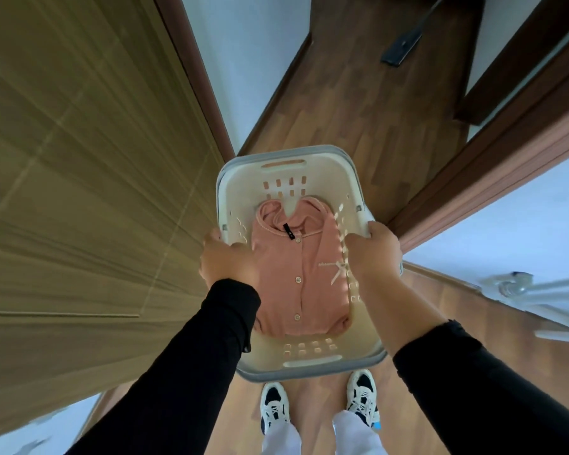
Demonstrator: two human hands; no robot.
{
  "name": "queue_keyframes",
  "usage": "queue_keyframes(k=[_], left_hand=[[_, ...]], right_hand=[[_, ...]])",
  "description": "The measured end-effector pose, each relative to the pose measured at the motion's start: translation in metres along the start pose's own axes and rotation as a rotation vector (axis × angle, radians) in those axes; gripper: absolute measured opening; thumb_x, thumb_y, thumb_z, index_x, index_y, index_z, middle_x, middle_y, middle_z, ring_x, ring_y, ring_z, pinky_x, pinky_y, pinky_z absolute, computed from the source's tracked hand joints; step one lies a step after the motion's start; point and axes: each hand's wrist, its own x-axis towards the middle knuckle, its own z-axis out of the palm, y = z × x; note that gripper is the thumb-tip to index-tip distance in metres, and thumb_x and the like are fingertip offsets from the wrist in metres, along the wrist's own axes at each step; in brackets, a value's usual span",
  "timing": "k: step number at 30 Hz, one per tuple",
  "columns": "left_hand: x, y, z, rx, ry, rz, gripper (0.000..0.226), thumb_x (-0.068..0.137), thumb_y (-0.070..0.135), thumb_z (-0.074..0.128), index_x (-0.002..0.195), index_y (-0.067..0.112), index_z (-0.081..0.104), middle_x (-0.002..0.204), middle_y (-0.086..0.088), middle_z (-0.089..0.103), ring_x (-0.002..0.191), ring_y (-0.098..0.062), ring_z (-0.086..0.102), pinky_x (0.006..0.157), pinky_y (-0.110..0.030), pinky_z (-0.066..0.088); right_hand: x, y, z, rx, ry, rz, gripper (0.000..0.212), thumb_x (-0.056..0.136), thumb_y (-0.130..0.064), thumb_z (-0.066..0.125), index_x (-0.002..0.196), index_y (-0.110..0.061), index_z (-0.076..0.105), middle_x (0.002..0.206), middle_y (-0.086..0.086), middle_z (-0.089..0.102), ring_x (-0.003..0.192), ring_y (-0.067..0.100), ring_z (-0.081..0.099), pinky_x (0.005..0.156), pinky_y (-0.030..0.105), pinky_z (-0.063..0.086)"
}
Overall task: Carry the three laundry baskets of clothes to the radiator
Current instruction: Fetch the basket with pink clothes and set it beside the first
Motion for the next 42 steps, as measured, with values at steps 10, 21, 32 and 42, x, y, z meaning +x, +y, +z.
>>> queue_keyframes(k=[10,21,32,42], left_hand=[[-0.065,0.067,-0.111,0.005,-0.067,0.076,0.039,0.084,0.005,0.040,0.118,0.008,0.058,0.107,-0.018,0.068,0.097,-0.041,0.067,0.083,-0.050,0.057],[-0.095,0.079,-0.173,0.023,-0.038,0.133,0.034,0.087,0.003,0.039,0.114,0.004,0.059,0.107,-0.019,0.067,0.081,-0.033,0.060,0.078,-0.040,0.053],[-0.172,0.055,-0.192,-0.117,0.159,0.073,0.039,0.082,0.002,0.040,0.115,0.005,0.062,0.107,-0.025,0.067,0.097,-0.046,0.063,0.094,-0.055,0.048],[-0.231,0.015,-0.199,-0.234,0.340,-0.045,0.039,0.081,0.003,0.039,0.110,0.001,0.065,0.069,-0.005,0.056,0.058,-0.023,0.047,0.059,-0.027,0.040]], right_hand=[[-0.107,-0.080,-0.063,0.022,0.016,-0.085,0.034,0.064,-0.042,0.043,0.081,-0.014,0.053,0.095,0.015,0.060,0.089,0.033,0.050,0.076,0.043,0.043],[-0.149,-0.105,-0.091,0.034,-0.101,-0.193,0.017,0.084,-0.030,0.056,0.083,-0.013,0.053,0.094,0.014,0.054,0.092,0.031,0.047,0.083,0.040,0.037],[-0.176,-0.090,-0.131,0.060,-0.344,-0.301,0.008,0.073,-0.019,0.055,0.068,-0.023,0.050,0.089,0.013,0.053,0.086,0.031,0.048,0.078,0.047,0.042],[-0.199,-0.075,-0.166,-0.028,-0.548,-0.430,0.033,0.068,-0.021,0.054,0.095,-0.005,0.064,0.101,0.025,0.064,0.089,0.040,0.059,0.084,0.054,0.052]])
